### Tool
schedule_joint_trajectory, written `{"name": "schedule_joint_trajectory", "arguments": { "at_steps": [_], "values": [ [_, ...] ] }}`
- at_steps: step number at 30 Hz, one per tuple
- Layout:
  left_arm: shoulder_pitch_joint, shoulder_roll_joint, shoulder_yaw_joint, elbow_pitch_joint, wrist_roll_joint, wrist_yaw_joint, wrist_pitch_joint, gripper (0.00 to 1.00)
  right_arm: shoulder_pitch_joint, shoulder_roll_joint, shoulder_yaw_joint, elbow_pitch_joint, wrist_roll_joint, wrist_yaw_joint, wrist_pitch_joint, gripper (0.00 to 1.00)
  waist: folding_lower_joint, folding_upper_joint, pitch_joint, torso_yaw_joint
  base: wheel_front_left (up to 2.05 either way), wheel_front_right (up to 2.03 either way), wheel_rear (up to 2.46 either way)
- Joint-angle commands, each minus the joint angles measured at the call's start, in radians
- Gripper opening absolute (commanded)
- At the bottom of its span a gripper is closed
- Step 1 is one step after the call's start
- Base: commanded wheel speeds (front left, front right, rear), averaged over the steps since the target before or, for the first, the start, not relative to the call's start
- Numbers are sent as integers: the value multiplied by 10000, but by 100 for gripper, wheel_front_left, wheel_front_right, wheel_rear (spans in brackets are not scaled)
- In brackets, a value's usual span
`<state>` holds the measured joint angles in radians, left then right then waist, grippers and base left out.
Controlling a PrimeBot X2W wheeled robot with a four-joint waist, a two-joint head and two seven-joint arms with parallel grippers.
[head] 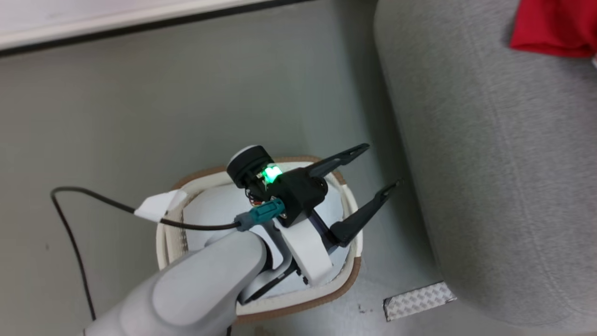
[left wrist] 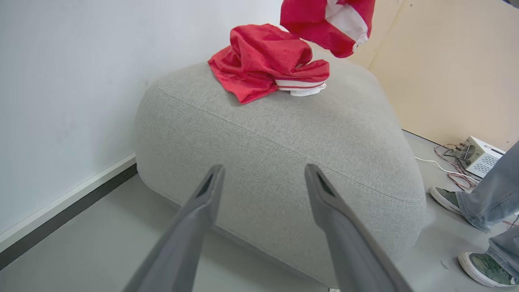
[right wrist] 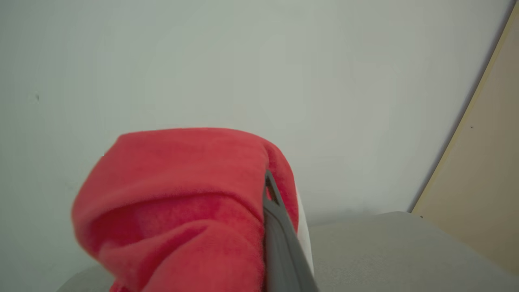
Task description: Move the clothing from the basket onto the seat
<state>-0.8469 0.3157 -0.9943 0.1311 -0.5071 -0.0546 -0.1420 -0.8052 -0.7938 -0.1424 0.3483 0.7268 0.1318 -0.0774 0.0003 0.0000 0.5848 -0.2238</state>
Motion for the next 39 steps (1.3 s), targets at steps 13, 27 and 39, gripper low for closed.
{"name": "schedule_joint_trajectory", "arguments": {
  "at_steps": [13, 27, 39],
  "values": [
    [-309, 41, 79, -30, 125, 196, -100, 100, -787, -136, 2732, 2421, 122, -23, 2706, 0, -3, 0, 1155, 627, 0, 0, 0],
    [310, -234, -4, 660, -263, 202, -664, 100, -421, -1081, 5102, 2430, 1203, -23, 4375, 100, -3, 0, -475, 662, 0, 0, 0],
    [1410, -609, 90, 1187, -842, 220, -1081, 100, -290, -1965, 6120, 1102, 1947, -23, 4052, 100, -3, 0, -3020, 266, 0, 0, 0]
  ]
}}
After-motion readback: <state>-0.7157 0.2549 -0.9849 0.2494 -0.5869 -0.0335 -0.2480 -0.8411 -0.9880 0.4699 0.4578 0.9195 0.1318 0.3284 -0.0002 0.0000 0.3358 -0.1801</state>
